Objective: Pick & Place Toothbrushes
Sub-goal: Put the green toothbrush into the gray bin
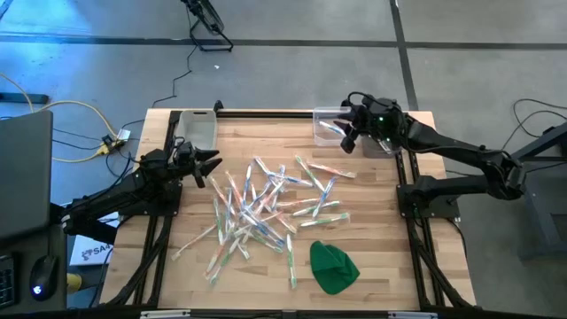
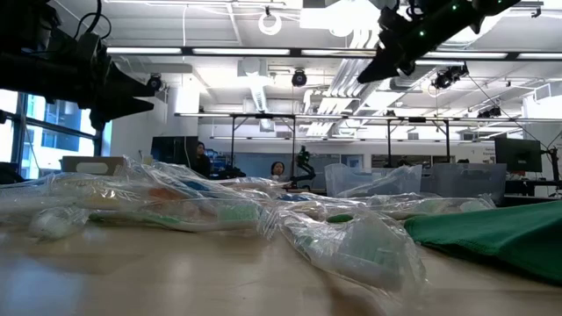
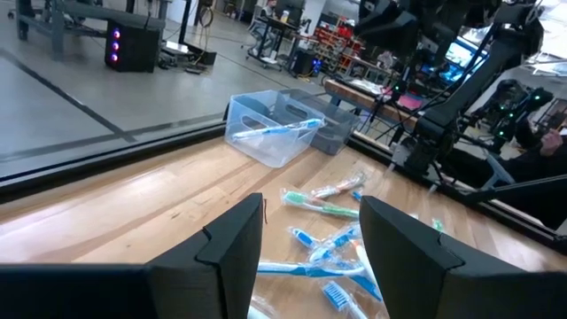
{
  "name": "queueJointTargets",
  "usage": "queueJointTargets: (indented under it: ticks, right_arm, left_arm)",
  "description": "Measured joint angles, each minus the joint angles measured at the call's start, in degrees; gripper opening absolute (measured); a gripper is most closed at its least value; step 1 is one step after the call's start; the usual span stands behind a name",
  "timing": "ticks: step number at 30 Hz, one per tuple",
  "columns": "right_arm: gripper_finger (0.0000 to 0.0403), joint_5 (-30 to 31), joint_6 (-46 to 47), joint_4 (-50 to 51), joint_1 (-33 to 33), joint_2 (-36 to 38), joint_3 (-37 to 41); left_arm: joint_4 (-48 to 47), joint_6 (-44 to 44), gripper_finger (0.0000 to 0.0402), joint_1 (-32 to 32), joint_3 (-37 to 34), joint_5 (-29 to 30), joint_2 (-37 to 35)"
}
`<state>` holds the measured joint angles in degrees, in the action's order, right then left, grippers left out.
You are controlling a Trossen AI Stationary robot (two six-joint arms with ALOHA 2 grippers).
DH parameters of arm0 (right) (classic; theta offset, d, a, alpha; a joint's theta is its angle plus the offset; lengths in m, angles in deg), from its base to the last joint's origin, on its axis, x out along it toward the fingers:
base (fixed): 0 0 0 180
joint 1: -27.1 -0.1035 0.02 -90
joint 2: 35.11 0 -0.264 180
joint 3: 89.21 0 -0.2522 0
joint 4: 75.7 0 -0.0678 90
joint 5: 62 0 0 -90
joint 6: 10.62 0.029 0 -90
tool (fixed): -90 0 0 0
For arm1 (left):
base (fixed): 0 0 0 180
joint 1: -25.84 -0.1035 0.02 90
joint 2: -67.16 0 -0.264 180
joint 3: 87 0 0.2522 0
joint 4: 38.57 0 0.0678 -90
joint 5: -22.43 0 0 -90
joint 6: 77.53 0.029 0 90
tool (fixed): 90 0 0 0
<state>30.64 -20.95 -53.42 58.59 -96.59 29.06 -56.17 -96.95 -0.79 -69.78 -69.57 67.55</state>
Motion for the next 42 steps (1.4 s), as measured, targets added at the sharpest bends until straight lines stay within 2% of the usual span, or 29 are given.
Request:
queueJointTargets:
  ticks: [5,9,12,17,28,35,42]
  right_arm:
    - [0.0091,0.03,0.00,-6.22,0.00,0.00,0.00]
    - [0.0091,-0.54,0.62,-11.39,0.00,-0.39,0.00]
    - [0.0091,-3.59,4.41,-13.77,0.00,-1.11,0.00]
    - [0.0091,-9.05,9.08,-14.37,-1.38,-2.62,0.00]
    - [0.0089,-8.61,8.71,-13.44,-9.34,-6.86,0.00]
    - [0.0051,-8.43,8.74,-10.91,-13.06,-9.46,0.00]
    - [0.0009,-4.40,8.59,-6.88,-14.79,-10.03,0.00]
  left_arm:
    - [-0.18,1.77,0.0187,0.00,0.02,0.41,0.02]
    - [0.42,8.22,0.0187,0.01,-0.02,5.25,0.02]
    - [0.70,9.11,0.0187,0.00,-0.02,8.35,0.00]
    - [0.71,9.11,0.0187,0.00,-0.02,8.61,0.01]
    - [0.73,8.46,0.0187,0.00,-0.03,8.63,0.01]
    - [0.75,4.99,0.0187,0.00,-0.02,8.70,0.00]
    - [0.77,0.42,0.0187,0.02,-0.02,8.61,0.00]
